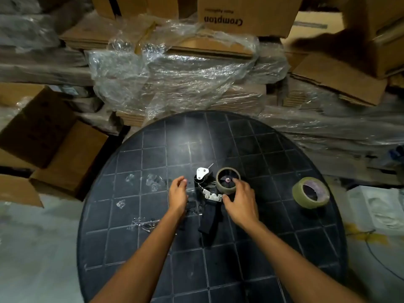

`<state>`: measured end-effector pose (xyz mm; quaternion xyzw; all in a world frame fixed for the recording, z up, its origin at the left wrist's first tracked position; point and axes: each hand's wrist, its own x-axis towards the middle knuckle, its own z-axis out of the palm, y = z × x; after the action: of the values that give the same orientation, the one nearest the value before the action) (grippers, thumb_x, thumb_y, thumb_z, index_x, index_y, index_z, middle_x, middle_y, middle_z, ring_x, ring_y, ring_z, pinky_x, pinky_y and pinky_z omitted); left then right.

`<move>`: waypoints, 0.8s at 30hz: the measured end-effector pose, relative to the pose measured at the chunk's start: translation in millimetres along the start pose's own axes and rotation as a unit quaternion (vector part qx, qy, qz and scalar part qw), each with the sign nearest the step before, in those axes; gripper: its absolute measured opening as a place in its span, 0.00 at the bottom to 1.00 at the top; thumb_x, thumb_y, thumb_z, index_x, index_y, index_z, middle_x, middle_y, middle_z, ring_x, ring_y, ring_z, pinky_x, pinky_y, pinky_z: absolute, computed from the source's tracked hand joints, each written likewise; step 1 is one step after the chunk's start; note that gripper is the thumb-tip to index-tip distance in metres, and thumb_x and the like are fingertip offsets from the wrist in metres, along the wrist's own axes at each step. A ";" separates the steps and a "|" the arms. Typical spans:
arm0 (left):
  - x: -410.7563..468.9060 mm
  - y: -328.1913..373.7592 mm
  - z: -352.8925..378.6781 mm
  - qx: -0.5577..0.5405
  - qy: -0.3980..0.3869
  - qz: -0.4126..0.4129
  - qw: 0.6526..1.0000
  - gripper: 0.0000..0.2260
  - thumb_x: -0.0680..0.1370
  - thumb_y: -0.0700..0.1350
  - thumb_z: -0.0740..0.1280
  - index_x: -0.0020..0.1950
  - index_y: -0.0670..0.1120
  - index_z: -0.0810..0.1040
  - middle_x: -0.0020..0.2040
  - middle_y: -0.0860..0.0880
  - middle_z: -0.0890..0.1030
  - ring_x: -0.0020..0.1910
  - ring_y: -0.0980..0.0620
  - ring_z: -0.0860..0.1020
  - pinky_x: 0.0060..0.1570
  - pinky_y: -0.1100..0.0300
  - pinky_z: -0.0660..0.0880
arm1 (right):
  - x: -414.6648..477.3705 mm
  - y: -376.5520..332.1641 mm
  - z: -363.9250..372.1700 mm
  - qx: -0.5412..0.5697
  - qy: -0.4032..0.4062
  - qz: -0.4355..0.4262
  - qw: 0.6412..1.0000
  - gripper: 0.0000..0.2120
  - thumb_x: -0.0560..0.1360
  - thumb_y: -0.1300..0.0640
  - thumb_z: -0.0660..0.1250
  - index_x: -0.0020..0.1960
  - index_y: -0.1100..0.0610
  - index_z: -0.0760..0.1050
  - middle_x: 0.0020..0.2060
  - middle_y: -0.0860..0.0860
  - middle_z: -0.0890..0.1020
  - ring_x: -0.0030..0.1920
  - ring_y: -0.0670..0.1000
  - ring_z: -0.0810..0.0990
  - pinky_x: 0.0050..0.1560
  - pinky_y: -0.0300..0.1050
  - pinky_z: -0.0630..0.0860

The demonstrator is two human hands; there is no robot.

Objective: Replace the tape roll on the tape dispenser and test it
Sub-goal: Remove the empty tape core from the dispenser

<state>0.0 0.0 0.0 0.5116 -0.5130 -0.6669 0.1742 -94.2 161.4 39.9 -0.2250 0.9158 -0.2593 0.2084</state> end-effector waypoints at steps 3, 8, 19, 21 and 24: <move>16.4 -13.5 10.4 0.020 0.008 -0.005 1.000 0.14 0.80 0.37 0.59 0.64 0.44 0.73 0.62 0.42 0.77 0.57 0.47 0.75 0.66 0.44 0.69 | 20.7 3.0 13.9 -0.035 -0.029 0.003 0.999 0.38 0.75 0.43 0.67 0.78 0.53 0.55 0.79 0.57 0.53 0.77 0.61 0.54 0.72 0.55 0.62; 22.2 -37.3 19.0 0.089 -0.043 -0.006 0.995 0.17 0.75 0.31 0.60 0.60 0.44 0.75 0.54 0.45 0.81 0.51 0.46 0.79 0.53 0.47 0.75 | 33.7 10.9 43.7 -0.096 -0.102 -0.003 0.990 0.52 0.66 0.30 0.68 0.80 0.49 0.48 0.79 0.59 0.36 0.79 0.64 0.41 0.75 0.60 0.59; -6.7 -51.5 14.4 0.178 0.000 0.005 0.984 0.08 0.71 0.34 0.68 0.43 0.46 0.76 0.34 0.48 0.79 0.34 0.48 0.76 0.38 0.52 0.75 | 40.5 42.1 22.9 -0.131 -0.175 -0.046 0.975 0.51 0.62 0.38 0.78 0.76 0.46 0.56 0.78 0.47 0.31 0.79 0.61 0.40 0.74 0.60 0.62; -15.2 -57.0 13.2 0.179 0.003 0.001 0.984 0.08 0.71 0.34 0.68 0.42 0.47 0.75 0.34 0.49 0.78 0.35 0.49 0.77 0.39 0.52 0.75 | 42.2 46.1 16.6 -0.130 -0.193 -0.053 0.971 0.49 0.63 0.41 0.79 0.76 0.45 0.57 0.78 0.45 0.31 0.79 0.60 0.41 0.74 0.59 0.62; -25.1 -62.9 16.8 0.181 0.011 0.023 0.983 0.07 0.71 0.35 0.69 0.40 0.47 0.76 0.35 0.50 0.79 0.35 0.51 0.77 0.40 0.57 0.74 | 38.3 49.1 17.1 -0.126 -0.195 -0.068 0.970 0.50 0.65 0.41 0.77 0.78 0.47 0.54 0.78 0.47 0.31 0.79 0.60 0.41 0.75 0.59 0.60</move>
<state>14.4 53.5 -42.4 0.5299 -0.6347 -0.5536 0.0992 -131.8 172.4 -11.4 -0.3574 0.8652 -0.1063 0.3352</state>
